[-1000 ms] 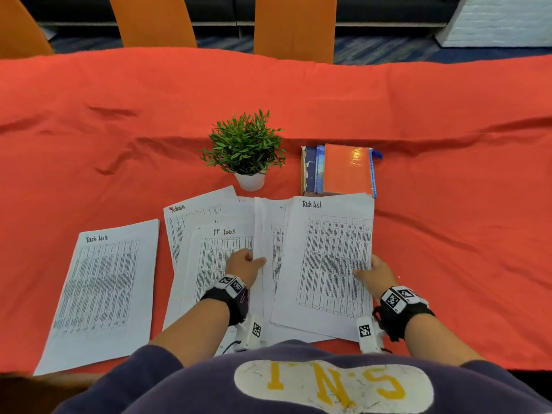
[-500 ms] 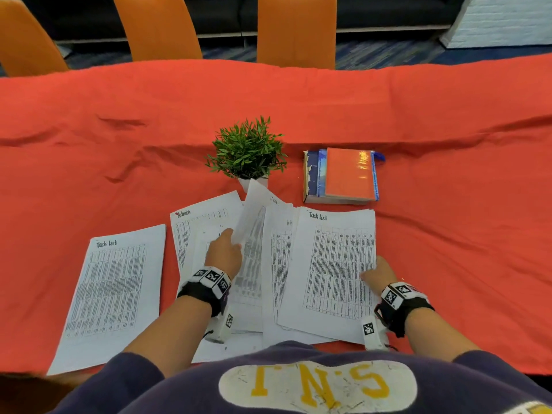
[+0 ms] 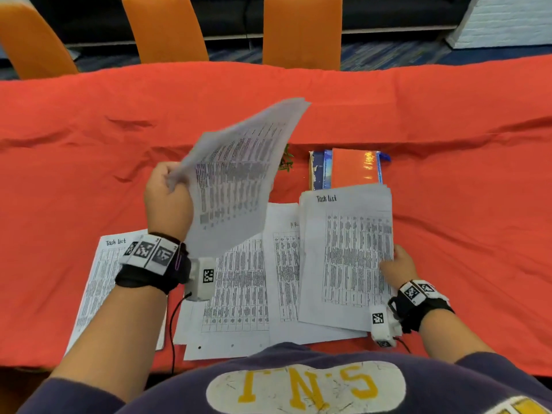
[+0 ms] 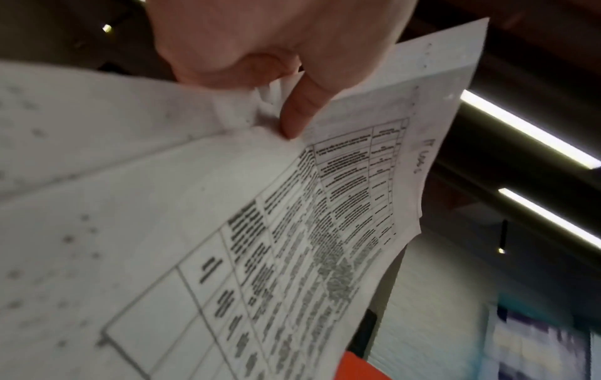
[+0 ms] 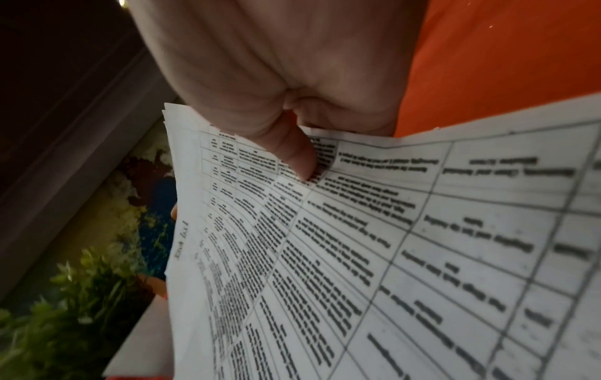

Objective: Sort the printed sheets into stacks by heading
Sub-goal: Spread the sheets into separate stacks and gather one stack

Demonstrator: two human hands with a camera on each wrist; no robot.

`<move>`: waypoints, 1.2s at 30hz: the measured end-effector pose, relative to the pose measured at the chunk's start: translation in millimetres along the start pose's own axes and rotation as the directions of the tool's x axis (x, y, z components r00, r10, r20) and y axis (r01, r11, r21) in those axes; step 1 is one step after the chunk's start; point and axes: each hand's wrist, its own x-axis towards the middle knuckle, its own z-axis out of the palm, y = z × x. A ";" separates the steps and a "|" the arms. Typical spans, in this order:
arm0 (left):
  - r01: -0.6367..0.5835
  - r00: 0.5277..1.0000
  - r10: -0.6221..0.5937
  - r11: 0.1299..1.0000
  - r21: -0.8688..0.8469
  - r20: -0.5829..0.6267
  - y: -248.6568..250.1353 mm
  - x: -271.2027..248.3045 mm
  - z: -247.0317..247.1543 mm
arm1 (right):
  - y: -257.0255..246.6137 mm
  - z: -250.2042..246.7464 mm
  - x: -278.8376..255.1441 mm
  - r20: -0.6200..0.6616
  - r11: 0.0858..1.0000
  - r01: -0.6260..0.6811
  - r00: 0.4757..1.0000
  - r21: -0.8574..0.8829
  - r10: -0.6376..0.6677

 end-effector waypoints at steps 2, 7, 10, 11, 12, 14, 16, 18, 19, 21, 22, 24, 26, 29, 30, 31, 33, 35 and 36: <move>0.121 0.992 -0.117 0.987 -0.107 0.041 -8.1 -3.5 10.1 | -8.4 -4.1 -0.9 -0.007 0.997 0.012 1.000 0.074 -0.012; 0.369 0.902 -0.329 0.924 -0.104 0.278 -33.9 -42.2 49.3 | -25.7 2.4 -7.9 0.095 0.964 -0.016 0.995 0.266 -0.010; 0.524 0.795 -0.461 0.850 -0.063 0.395 -54.8 -64.2 69.2 | -34.2 11.7 -13.1 0.193 0.928 -0.048 0.981 0.368 -0.025; 0.540 0.774 -0.480 0.841 -0.034 0.414 -60.6 -68.7 75.2 | -37.1 13.7 -16.0 0.220 0.916 -0.058 0.975 0.398 -0.034; 0.542 0.761 -0.490 0.840 -0.002 0.426 -65.9 -72.4 81.0 | -39.3 15.2 -20.3 0.249 0.911 -0.055 0.967 0.408 -0.054; 0.530 0.740 -0.502 0.845 0.070 0.448 -71.8 -78.7 89.6 | -40.7 15.5 -27.0 0.299 0.926 -0.055 0.952 0.374 -0.064; 0.535 0.713 -0.521 0.837 0.116 0.469 -75.4 -82.8 97.1 | -37.5 17.1 -29.3 0.338 0.923 -0.070 0.939 0.379 -0.068; 0.534 0.691 -0.544 0.828 0.171 0.475 -76.1 -86.6 102.1 | -32.0 20.1 -28.4 0.321 0.912 -0.097 0.946 0.398 -0.040; 0.533 0.687 -0.549 0.826 0.183 0.476 -76.4 -88.8 104.3 | -28.7 22.1 -26.8 0.319 0.892 -0.135 0.948 0.431 -0.011; 0.532 0.698 -0.539 0.831 0.162 0.473 -76.2 -93.0 107.0 | -25.3 24.1 -27.0 0.383 0.848 -0.205 0.924 0.489 0.003; 0.528 0.708 -0.530 0.836 0.149 0.467 -76.5 -94.7 108.2 | -25.1 25.4 -27.6 0.420 0.852 -0.213 0.907 0.479 -0.009; 0.512 0.731 -0.507 0.850 0.125 0.456 -77.0 -97.0 110.4 | -26.6 26.7 -30.5 0.446 0.912 -0.155 0.895 0.380 -0.034; 0.491 0.738 -0.482 0.864 0.115 0.472 -79.1 -99.1 113.6 | -21.5 28.2 -28.3 0.382 0.976 -0.024 0.922 0.216 -0.062; 0.438 0.701 -0.473 0.876 0.201 0.533 -89.7 -106.9 119.8 | -11.3 28.2 -21.1 0.248 0.996 0.075 0.965 0.054 -0.086; 0.418 0.686 -0.494 0.869 0.266 0.535 -95.0 -110.2 121.2 | -9.8 26.6 -20.2 0.216 0.997 0.080 0.973 0.007 -0.080; 0.391 0.684 -0.519 0.854 0.344 0.512 -103.0 -112.9 122.9 | -5.9 25.3 -16.9 0.191 0.996 0.083 0.979 -0.024 -0.077; 0.338 0.689 -0.582 0.785 0.519 0.432 -119.4 -116.4 123.4 | 0.3 22.3 -12.8 0.149 0.997 0.060 0.988 -0.054 -0.051; 0.372 0.676 -0.633 0.735 0.568 0.377 -131.2 -117.9 122.1 | 3.6 20.2 -10.9 0.114 0.998 0.048 0.993 -0.039 -0.044; 0.424 0.653 -0.660 0.725 0.543 0.371 -136.3 -118.1 122.5 | 3.8 19.6 -10.7 0.104 0.998 0.045 0.994 -0.036 -0.041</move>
